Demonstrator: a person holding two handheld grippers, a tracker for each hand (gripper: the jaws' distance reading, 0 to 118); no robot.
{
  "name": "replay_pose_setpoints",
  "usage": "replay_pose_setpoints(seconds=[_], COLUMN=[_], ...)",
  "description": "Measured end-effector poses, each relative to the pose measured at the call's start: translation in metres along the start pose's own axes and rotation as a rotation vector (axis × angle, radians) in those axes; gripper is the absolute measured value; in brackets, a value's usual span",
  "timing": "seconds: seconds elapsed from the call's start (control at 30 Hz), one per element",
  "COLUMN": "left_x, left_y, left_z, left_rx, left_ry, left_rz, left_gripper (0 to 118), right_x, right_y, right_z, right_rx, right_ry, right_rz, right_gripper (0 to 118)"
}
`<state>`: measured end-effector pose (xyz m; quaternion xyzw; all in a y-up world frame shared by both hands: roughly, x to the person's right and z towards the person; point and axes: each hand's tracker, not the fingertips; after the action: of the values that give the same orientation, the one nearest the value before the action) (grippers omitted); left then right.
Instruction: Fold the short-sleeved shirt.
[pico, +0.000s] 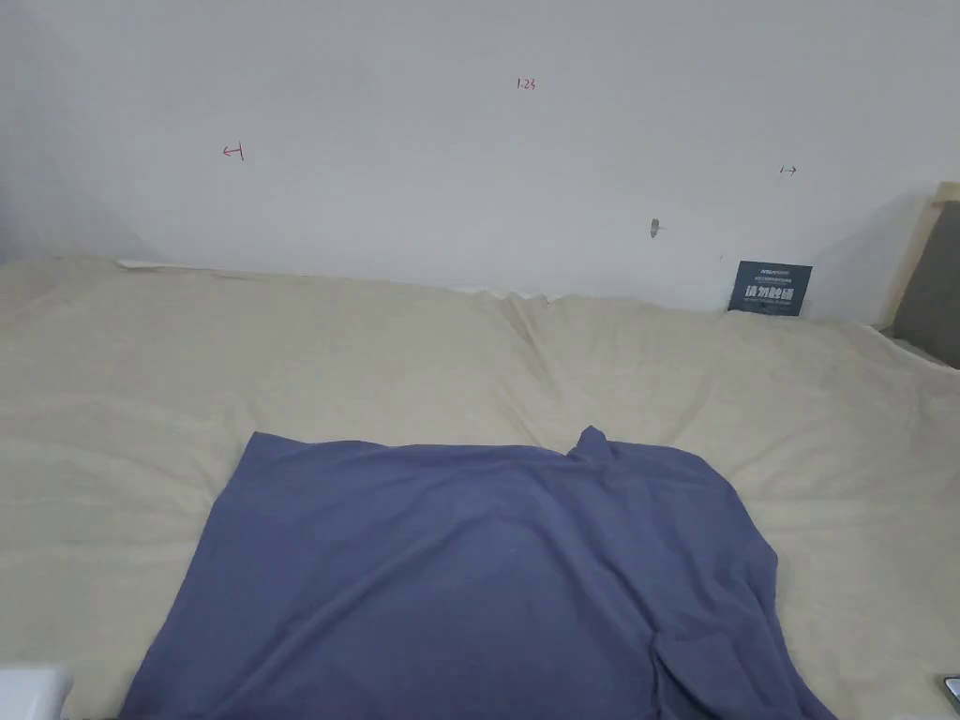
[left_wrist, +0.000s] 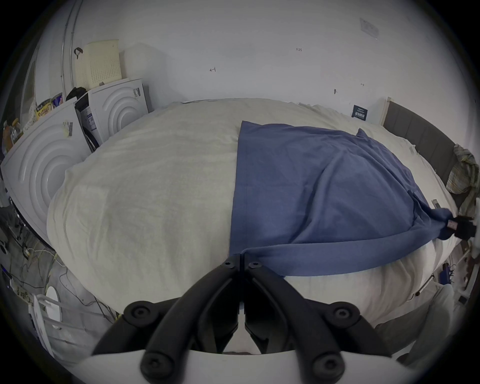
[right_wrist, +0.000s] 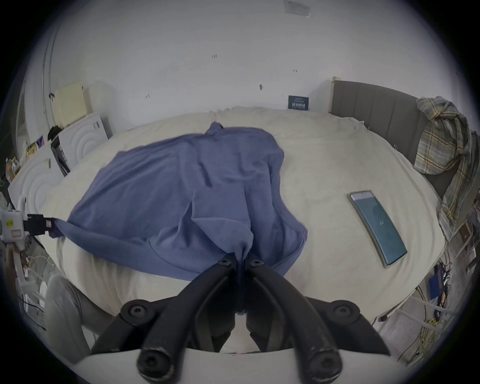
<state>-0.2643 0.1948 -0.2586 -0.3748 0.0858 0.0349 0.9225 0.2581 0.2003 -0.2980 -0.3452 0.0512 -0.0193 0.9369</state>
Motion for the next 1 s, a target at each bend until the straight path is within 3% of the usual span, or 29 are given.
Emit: replay_pose_setpoints(seconds=[0.27, 0.57, 0.7, 0.73, 0.77, 0.8, 0.83, 0.87, 1.0], left_x=[0.009, 0.025, 0.030, 0.030, 0.029, 0.026, 0.020, 0.016, 0.006], left_y=[0.069, 0.113, 0.111, 0.111, 0.112, 0.113, 0.113, 0.113, 0.110], left_z=[-0.031, -0.137, -0.141, -0.140, -0.140, -0.138, -0.134, -0.129, -0.090], left_rx=[0.047, -0.127, -0.108, -0.105, -0.102, -0.090, -0.078, -0.065, 0.017], left_ry=[0.033, 0.069, 0.076, 0.089, 0.088, 0.091, 0.084, 0.064, 0.056], left_rz=[-0.047, -0.088, -0.135, -0.136, -0.132, -0.112, -0.073, -0.043, -0.028], left_gripper=[2, 2, 4, 10, 26, 65, 96, 116, 117], right_x=[0.010, 0.004, 0.008, 0.007, 0.007, 0.006, 0.006, 0.005, 0.001], right_y=[0.069, 0.110, 0.111, 0.111, 0.110, 0.109, 0.109, 0.109, 0.107], right_z=[-0.034, -0.139, -0.155, -0.153, -0.150, -0.148, -0.145, -0.138, -0.107], right_rx=[0.060, -0.086, -0.104, -0.100, -0.081, -0.072, -0.077, -0.063, -0.025], right_ry=[-0.033, -0.074, -0.057, -0.067, -0.076, -0.077, -0.078, -0.079, -0.119], right_rz=[-0.030, -0.033, -0.064, -0.061, -0.045, -0.024, 0.004, 0.036, 0.082], right_gripper=[4, 4, 8, 21, 48, 85, 98, 98, 98])
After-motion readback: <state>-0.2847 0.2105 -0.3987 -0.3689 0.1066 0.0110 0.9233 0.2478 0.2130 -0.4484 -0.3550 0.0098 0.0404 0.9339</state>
